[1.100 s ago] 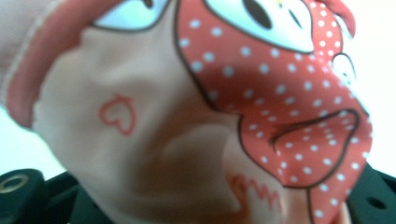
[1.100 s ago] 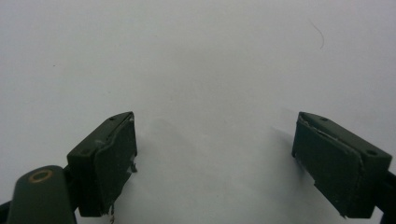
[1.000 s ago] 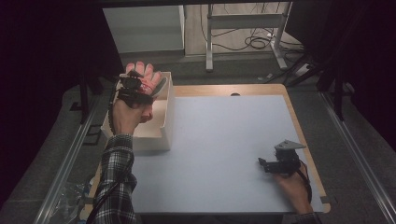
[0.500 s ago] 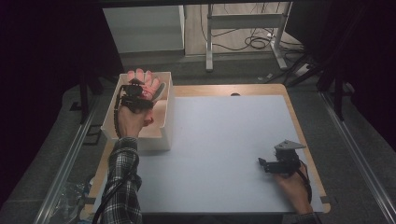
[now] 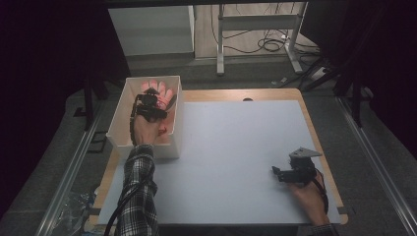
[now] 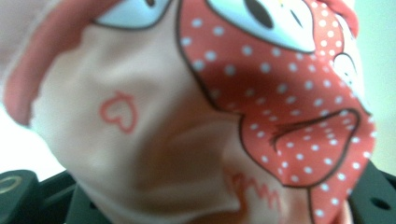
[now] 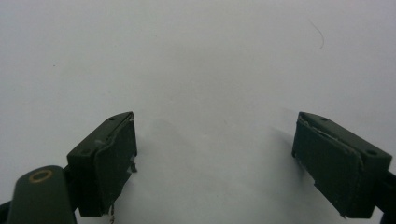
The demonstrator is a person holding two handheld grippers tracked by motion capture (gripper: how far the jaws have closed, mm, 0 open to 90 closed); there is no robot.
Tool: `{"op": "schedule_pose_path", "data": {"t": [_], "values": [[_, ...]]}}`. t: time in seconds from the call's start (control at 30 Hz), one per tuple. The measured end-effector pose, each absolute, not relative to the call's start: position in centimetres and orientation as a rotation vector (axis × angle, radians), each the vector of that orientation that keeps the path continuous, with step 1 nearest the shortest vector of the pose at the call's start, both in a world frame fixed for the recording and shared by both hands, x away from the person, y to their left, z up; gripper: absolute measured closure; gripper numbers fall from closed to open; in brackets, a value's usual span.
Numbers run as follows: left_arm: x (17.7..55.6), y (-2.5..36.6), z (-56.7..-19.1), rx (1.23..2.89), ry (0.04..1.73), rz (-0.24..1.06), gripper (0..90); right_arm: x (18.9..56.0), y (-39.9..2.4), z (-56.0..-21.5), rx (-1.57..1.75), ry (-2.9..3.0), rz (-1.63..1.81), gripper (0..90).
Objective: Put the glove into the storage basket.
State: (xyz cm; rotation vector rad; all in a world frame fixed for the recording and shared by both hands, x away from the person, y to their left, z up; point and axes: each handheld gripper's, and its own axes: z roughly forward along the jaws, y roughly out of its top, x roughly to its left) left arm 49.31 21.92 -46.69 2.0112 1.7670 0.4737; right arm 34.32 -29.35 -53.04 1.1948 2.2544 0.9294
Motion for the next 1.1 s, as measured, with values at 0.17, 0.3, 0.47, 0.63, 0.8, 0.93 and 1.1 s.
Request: {"op": "schedule_pose_path", "data": {"t": [0.17, 0.3, 0.47, 0.63, 0.8, 0.93, 1.1], "values": [[50.0, 21.7, -47.3, 2.035, 1.787, 0.459, 42.7, 34.3, -29.3, -53.0, 1.195, 2.254, 0.930, 14.1], [50.7, 21.4, -47.8, 2.058, 1.813, 0.443, 40.6, 34.3, -29.3, -53.0, 1.194, 2.254, 0.930, 14.1], [51.3, 21.2, -48.5, 2.064, 1.833, 0.392, 36.6, 34.3, -29.3, -53.0, 1.194, 2.254, 0.930, 14.1], [51.8, 20.8, -49.7, 2.145, 1.846, 0.291, 27.6, 34.3, -29.3, -53.0, 1.194, 2.254, 0.930, 14.1], [51.9, 20.7, -49.8, 2.152, 1.846, 0.293, 16.4, 34.3, -29.3, -53.0, 1.194, 2.254, 0.930, 14.1], [51.9, 21.2, -49.6, 2.107, 1.875, 0.243, 6.3, 34.3, -29.3, -53.0, 1.194, 2.254, 0.930, 14.2], [51.6, 21.4, -49.6, 2.098, 1.874, 0.244, 3.2, 34.3, -29.3, -53.0, 1.194, 2.254, 0.930, 14.2]]}}
